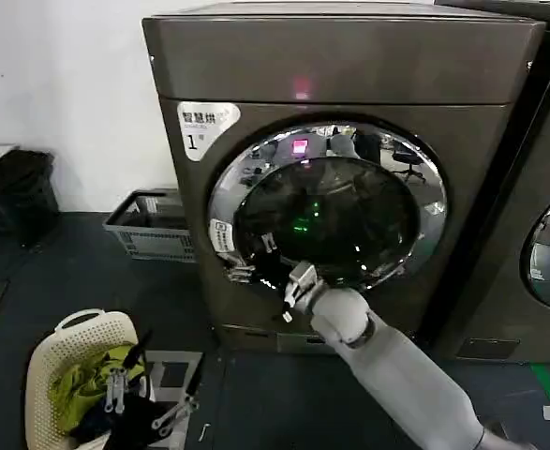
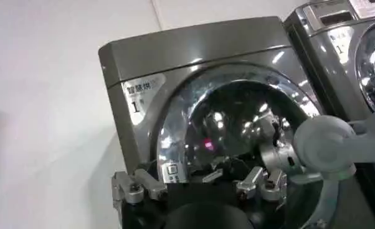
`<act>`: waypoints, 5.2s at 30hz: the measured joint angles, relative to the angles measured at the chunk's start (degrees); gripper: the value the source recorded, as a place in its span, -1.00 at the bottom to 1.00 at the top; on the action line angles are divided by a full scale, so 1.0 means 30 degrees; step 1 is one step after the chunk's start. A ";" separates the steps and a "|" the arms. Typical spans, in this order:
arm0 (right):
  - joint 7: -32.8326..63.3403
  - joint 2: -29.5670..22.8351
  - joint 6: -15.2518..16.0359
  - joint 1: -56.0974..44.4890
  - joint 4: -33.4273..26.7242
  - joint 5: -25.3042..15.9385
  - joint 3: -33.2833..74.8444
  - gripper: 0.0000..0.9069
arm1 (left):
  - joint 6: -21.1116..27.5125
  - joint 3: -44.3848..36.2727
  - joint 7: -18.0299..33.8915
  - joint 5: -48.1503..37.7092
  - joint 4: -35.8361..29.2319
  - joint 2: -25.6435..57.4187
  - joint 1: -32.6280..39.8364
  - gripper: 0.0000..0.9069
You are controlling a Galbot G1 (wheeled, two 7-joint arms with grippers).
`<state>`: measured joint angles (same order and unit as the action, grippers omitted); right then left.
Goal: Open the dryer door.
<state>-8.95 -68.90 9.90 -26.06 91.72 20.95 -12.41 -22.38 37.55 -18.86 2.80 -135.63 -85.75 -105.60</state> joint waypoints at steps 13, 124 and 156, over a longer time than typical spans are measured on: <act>-0.0802 -0.0552 -0.0101 0.0495 -0.0598 0.0011 -0.0372 1.00 | -0.0001 0.0043 0.0004 -0.0082 0.0040 -0.0001 0.0037 1.00; -2.3425 0.9948 -0.4351 -0.9346 0.7419 0.9381 1.1451 1.00 | 0.5412 -0.3343 -0.0619 -0.7205 0.5401 1.0697 1.2073 1.00; -2.1636 0.5167 -0.7034 -2.2716 0.7638 1.1290 2.9246 1.00 | 0.5087 -1.4904 -0.1127 -0.7556 0.9427 0.8647 2.2335 1.00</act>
<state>-73.85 -53.40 -11.20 -94.21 114.63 54.82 75.32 -7.12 -7.16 -22.24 -19.87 -107.35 -59.80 -38.59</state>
